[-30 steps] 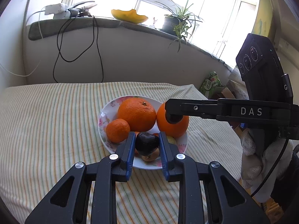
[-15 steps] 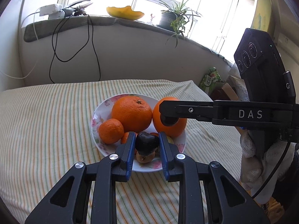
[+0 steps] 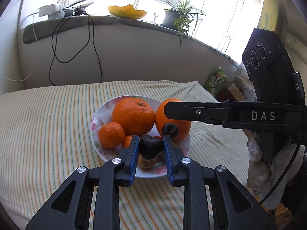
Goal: Organize fruits
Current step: 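Open the left tool over the plate while the right tool releases its plum there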
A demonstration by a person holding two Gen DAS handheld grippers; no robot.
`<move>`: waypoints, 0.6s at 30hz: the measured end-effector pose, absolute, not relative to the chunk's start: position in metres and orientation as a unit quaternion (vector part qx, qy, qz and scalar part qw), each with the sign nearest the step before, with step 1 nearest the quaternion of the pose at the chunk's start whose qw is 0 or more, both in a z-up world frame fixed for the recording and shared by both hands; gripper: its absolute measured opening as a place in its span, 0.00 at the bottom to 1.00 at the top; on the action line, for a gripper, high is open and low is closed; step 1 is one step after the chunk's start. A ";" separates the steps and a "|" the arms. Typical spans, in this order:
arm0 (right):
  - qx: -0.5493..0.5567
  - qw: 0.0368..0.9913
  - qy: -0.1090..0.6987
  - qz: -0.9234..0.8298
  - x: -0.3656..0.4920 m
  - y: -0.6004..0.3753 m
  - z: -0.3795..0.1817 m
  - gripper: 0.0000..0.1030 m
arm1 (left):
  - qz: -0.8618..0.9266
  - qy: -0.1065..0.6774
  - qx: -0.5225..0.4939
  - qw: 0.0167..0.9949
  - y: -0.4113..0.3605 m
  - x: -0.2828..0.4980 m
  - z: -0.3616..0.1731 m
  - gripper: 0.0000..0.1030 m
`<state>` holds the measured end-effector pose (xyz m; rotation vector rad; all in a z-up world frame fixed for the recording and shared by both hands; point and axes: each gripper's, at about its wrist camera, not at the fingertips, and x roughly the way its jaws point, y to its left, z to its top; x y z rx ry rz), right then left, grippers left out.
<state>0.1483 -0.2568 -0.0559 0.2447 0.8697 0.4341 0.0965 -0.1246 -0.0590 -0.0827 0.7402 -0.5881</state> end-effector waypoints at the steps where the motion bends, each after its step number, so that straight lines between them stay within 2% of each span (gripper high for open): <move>1: 0.119 0.877 0.416 0.207 0.148 -0.257 -0.056 0.36 | -0.282 0.357 -0.040 0.890 -0.125 0.096 -0.059 0.24; 3: 0.120 0.879 0.414 0.206 0.147 -0.257 -0.054 0.44 | -0.282 0.356 -0.040 0.890 -0.124 0.096 -0.058 0.28; 8: 0.120 0.882 0.408 0.204 0.144 -0.258 -0.052 0.47 | -0.280 0.353 -0.038 0.892 -0.123 0.093 -0.056 0.38; 10: 0.121 0.883 0.407 0.201 0.143 -0.259 -0.051 0.50 | -0.279 0.352 -0.037 0.893 -0.123 0.091 -0.056 0.38; 15: 0.118 0.886 0.403 0.197 0.140 -0.260 -0.050 0.51 | -0.277 0.351 -0.037 0.894 -0.122 0.089 -0.055 0.38; 18: 0.113 0.889 0.400 0.194 0.136 -0.260 -0.048 0.51 | -0.272 0.347 -0.036 0.897 -0.121 0.086 -0.053 0.47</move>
